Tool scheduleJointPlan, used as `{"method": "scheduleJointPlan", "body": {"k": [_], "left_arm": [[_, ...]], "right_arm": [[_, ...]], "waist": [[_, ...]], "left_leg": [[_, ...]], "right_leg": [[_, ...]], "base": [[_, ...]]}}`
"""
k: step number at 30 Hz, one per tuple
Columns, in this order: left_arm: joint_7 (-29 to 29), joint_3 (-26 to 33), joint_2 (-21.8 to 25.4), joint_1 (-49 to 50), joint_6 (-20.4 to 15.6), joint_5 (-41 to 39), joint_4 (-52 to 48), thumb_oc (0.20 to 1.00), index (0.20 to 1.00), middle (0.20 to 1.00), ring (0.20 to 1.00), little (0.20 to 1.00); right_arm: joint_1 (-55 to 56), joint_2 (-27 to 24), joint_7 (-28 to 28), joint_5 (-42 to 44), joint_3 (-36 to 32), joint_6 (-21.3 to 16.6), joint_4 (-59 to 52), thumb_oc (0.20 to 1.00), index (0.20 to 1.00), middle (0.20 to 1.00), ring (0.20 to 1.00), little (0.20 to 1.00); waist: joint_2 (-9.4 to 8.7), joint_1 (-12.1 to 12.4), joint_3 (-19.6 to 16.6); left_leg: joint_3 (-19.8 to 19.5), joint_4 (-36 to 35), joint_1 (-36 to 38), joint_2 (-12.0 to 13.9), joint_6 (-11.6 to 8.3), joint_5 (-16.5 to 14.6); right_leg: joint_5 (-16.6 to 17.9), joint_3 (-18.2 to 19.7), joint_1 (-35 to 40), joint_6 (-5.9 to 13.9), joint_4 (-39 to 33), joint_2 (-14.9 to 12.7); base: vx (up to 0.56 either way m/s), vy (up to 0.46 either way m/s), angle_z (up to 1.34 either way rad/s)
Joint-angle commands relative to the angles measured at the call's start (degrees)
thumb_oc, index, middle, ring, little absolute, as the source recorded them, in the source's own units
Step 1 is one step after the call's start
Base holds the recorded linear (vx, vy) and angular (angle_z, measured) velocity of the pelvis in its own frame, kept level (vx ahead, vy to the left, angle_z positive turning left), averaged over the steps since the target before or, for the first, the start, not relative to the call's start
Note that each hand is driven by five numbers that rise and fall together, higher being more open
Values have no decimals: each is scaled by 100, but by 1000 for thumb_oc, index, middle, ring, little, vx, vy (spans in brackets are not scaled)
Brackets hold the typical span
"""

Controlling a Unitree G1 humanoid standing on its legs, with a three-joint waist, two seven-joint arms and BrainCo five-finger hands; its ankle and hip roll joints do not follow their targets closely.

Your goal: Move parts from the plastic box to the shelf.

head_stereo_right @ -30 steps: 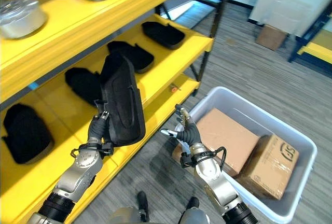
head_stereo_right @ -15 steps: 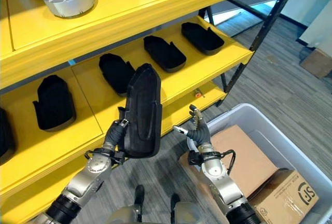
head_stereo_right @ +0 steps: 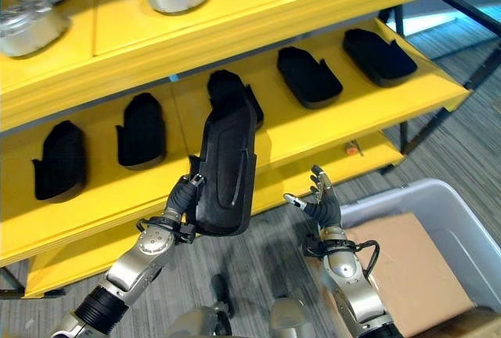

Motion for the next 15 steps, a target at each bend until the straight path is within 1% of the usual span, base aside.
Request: {"method": "scheduleJointPlan", "body": {"k": [1,2,4,5,7,8,11,13,14,15], "left_arm": [[53,280,145,-257,-461,-111,-281,200,200,200,200,200],[19,310,159,-271,-487,-143,-226,200,200,200,200,200],[-16,309,159,-304,-555,-126,-136,200,200,200,200,200],[-9,293,161,-342,-598,-117,-80,200,200,200,200,200],[55,253,157,-409,-607,-113,-33,200,200,200,200,200],[116,235,145,-461,-546,-118,2,200,200,200,200,200],[124,234,137,-474,-494,-145,23,200,200,200,200,200],[71,231,119,-486,-355,-200,21,200,200,200,200,200],[53,242,111,-482,-328,-183,14,200,200,200,200,200],[27,256,97,-477,-267,-133,9,200,200,200,200,200]], "right_arm": [[-199,-22,192,-217,-240,-281,-178,1000,1000,1000,1000,1000],[-245,-110,196,-170,-273,-267,-152,1000,1000,1000,1000,1000],[-278,-198,213,-72,-341,-254,-145,1000,1000,1000,1000,1000],[-289,-263,265,-29,-400,-277,-141,1000,1000,1000,1000,1000],[-316,-328,309,16,-433,-276,-148,1000,1000,1000,1000,1000],[-328,-346,294,31,-439,-227,-148,1000,1000,1000,1000,1000],[-326,-341,173,-33,-453,-198,-114,1000,1000,1000,1000,1000],[-287,-337,89,12,-522,-77,-97,1000,1000,1000,1000,1000],[-281,-327,110,27,-534,-73,-82,1000,1000,1000,1000,1000],[-248,-309,163,20,-565,-25,-77,1000,1000,1000,1000,1000]], "waist": [[-437,-91,-198],[-494,-96,-205],[-543,-115,-199],[-540,-153,-183],[-508,-179,-167],[-475,-181,-149],[-445,-168,-129],[-391,-128,-133],[-379,-115,-137],[-345,-82,-171]], "left_leg": [[-208,123,476,618,-624,-116],[-234,-52,433,880,-664,51],[-215,-161,372,1123,-673,127],[-130,-211,382,1202,-685,124],[-105,-271,374,1272,-707,142],[-155,-271,392,1280,-727,147],[-183,-247,396,1232,-748,148],[-193,-160,405,1089,-788,176],[-190,-137,406,1064,-788,178],[-160,-85,425,976,-782,152]], "right_leg": [[611,169,-94,259,-639,470],[525,140,-82,229,-550,398],[429,97,-92,202,-433,311],[329,43,-116,192,-312,272],[240,-9,-161,181,-143,243],[168,-20,-188,164,-2,211],[146,-21,-148,158,21,188],[211,-81,8,209,-105,108],[229,-104,31,224,-136,81],[294,-182,96,272,-244,-3]], "base": [[46,221,9],[40,225,2],[33,249,5],[26,262,22],[43,320,28],[59,333,41],[64,288,45],[101,418,55],[114,444,40],[68,244,0]]}}
